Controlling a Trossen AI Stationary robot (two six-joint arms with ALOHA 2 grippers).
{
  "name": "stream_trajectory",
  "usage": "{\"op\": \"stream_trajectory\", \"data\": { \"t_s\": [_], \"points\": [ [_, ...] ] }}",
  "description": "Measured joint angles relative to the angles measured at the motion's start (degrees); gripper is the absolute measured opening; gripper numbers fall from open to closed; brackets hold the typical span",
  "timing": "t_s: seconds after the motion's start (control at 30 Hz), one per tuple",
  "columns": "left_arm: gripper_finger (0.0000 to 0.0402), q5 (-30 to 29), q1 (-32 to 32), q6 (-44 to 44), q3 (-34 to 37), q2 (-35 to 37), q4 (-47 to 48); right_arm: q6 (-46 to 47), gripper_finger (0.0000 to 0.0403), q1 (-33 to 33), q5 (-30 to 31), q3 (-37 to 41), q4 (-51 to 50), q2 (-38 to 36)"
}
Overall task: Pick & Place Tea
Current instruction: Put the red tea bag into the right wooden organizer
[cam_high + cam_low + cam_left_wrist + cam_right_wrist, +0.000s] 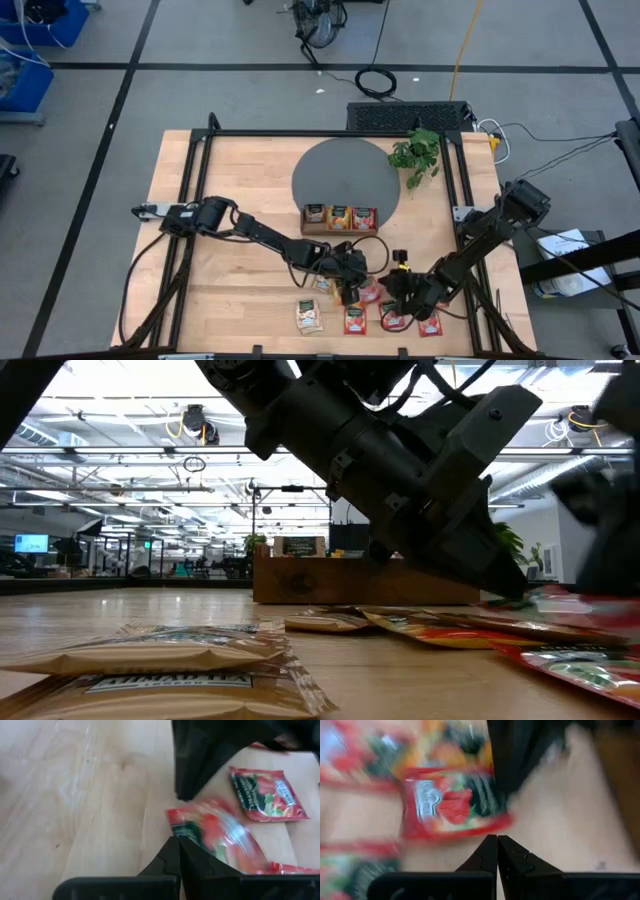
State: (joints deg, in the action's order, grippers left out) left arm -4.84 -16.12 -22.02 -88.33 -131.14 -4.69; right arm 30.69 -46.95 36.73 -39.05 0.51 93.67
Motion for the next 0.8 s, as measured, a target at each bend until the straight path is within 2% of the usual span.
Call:
{"op": "stream_trajectory", "data": {
  "t_s": [0.1,0.3,0.43,0.57,0.7,0.8],
  "points": [
    [0.0002,-0.2,0.0,1.0,0.0,0.8,0.0,-4.1,0.0000,-0.2,1.4,-0.5,0.8,-3.6],
    [0.0001,-1.0,-0.3,2.5,-0.1,3.4,1.9,-5.8,0.0000,-0.5,1.9,-0.5,0.9,-7.9],
    [0.0002,1.0,-0.3,0.7,-0.1,3.6,3.8,-3.6,0.0006,-0.7,-1.4,-0.4,1.4,-7.9],
    [0.0006,1.3,-0.3,-4.0,-0.1,3.6,7.5,-2.9,0.0011,-0.8,-8.6,-0.4,8.8,-5.2],
    [0.0003,1.7,-0.3,-6.7,0.0,3.6,10.1,-6.8,0.0003,-1.4,-12.6,-0.5,18.4,1.0],
    [0.0006,2.3,-0.3,-7.0,0.0,3.6,9.4,-7.0,0.0001,-0.2,-14.9,-0.5,20.1,5.5]
  ]
}}
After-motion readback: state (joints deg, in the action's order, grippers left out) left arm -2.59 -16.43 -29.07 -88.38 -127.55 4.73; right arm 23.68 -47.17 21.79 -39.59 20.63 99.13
